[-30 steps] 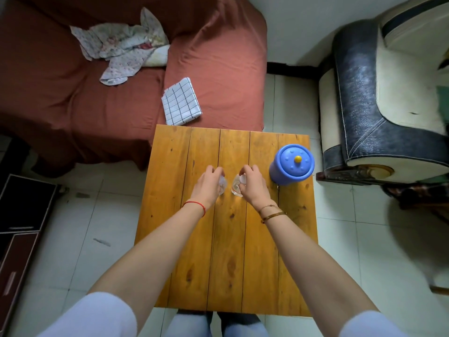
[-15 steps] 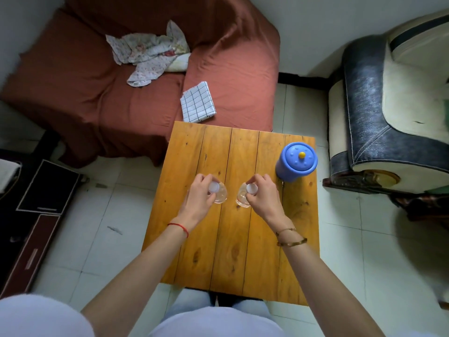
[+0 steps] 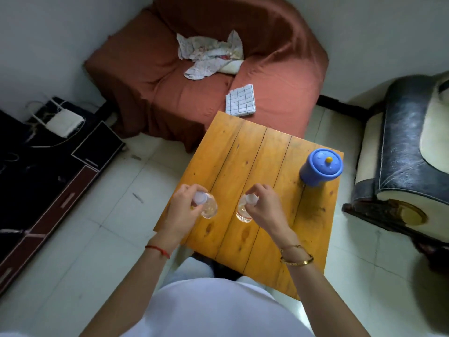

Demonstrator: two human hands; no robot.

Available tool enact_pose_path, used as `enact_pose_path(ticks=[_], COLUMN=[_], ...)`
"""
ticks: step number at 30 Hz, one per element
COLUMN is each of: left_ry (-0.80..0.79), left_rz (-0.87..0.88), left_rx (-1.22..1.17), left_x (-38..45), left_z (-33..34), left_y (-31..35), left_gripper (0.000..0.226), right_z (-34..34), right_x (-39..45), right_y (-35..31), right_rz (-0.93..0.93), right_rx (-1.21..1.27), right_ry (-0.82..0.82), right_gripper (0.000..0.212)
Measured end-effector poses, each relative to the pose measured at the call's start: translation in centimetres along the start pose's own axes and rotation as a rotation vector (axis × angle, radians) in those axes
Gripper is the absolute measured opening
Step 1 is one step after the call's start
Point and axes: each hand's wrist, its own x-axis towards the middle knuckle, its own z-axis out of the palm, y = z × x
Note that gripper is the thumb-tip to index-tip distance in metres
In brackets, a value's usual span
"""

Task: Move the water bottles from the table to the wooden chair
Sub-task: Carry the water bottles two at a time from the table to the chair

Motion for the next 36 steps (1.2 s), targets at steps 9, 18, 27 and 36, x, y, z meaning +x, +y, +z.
enact_pose_path(ticks=[9,18,27,36], left_ry=[0.245,0.525,0.683,0.843], left_rz=[-0.207,-0.375,-0.523,-0.686], left_rx=[-0.056,-0.138,-0.112,-0.119], left_x=[-10.5,-23.1,-39.6,-53.3], left_z=[-4.5,-9.6,-15.0,-18.2], left_y=[-4.7,-11.0,-19.5,-25.6], left_gripper=[0.033,0.031,0.028,0.027], right_z=[3.8,11.6,22.2,31.2], right_x=[-3.8,-10.4,-22.5,-33.5], right_y=[-6.9,-16.1,-26.0,-34.3], right_rz=[-0.274,-0.569,-0.693,-0.835], right_rx=[-0.093,-0.141,-0.155,-0.159], right_ry=[-0.229,-0.41,-0.541,-0.735], right_gripper=[0.03,0.031,0.025,0.025])
